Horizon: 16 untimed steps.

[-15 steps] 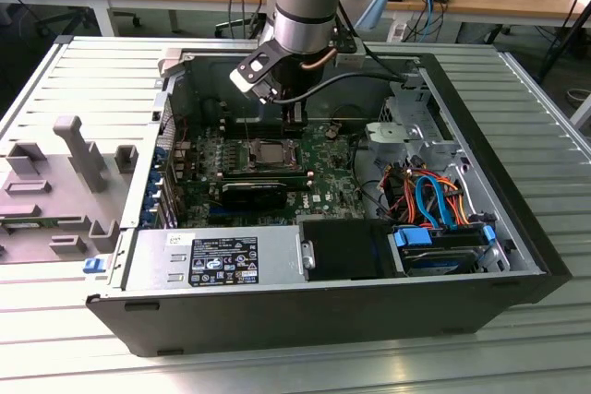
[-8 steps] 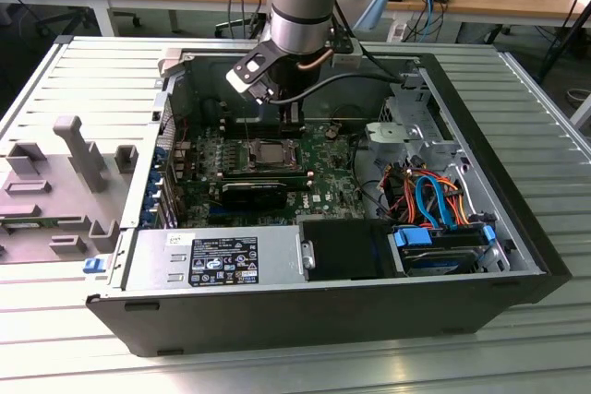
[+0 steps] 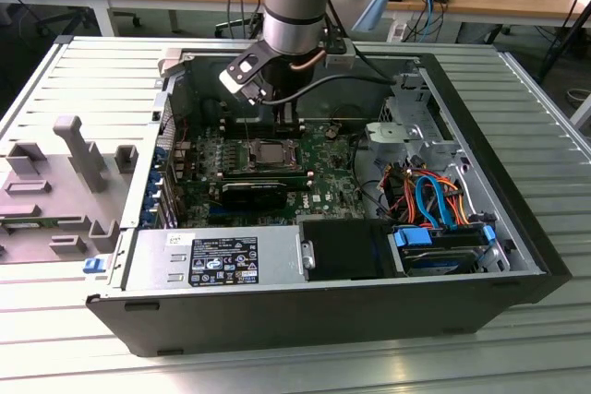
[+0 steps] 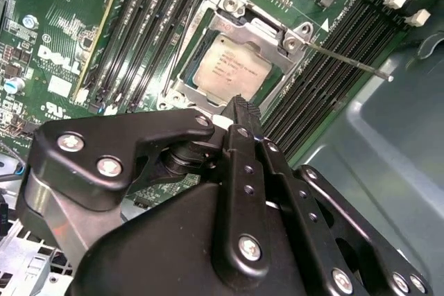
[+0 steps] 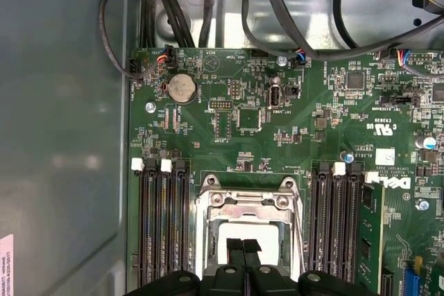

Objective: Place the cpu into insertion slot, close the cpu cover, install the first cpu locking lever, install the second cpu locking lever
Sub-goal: 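Close the cpu cover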

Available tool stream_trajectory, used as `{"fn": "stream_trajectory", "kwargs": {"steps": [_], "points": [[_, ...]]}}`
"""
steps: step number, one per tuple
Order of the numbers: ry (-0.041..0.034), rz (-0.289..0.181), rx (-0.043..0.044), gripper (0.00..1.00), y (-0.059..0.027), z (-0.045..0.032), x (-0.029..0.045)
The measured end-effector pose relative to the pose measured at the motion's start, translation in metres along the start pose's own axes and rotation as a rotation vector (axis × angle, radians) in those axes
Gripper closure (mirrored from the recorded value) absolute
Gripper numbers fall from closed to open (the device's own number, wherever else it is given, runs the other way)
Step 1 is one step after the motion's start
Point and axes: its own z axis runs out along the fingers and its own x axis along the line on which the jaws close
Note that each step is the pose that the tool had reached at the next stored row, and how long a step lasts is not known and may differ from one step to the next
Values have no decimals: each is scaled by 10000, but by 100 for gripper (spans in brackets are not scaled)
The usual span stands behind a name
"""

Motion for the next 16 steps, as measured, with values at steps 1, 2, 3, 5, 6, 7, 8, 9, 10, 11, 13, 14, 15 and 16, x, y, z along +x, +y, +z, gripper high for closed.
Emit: {"fn": "stream_trajectory", "kwargs": {"steps": [1, 2, 3, 5, 6, 7, 8, 9, 10, 11, 13, 14, 15, 16], "points": [[0, 0, 0, 89, -12, 2, 0], [0, -1, 0, 89, -28, 4, 1], [0, -1, 0, 89, -37, 6, 1], [0, -1, 0, 89, -50, 8, 1], [0, -1, 0, 89, -57, 9, 1], [0, -1, 0, 89, -62, 10, 1], [0, 0, 0, 89, -70, 11, 2], [0, -1, 0, 89, -75, 12, 2], [0, -1, 0, 89, -86, 14, 2], [0, -1, 0, 89, -96, 15, 2], [1, -1, 0, 89, -115, 18, 3], [0, 0, 0, 89, -123, 19, 3], [0, -1, 0, 89, -129, 20, 3], [0, -1, 0, 89, -136, 21, 3]]}}
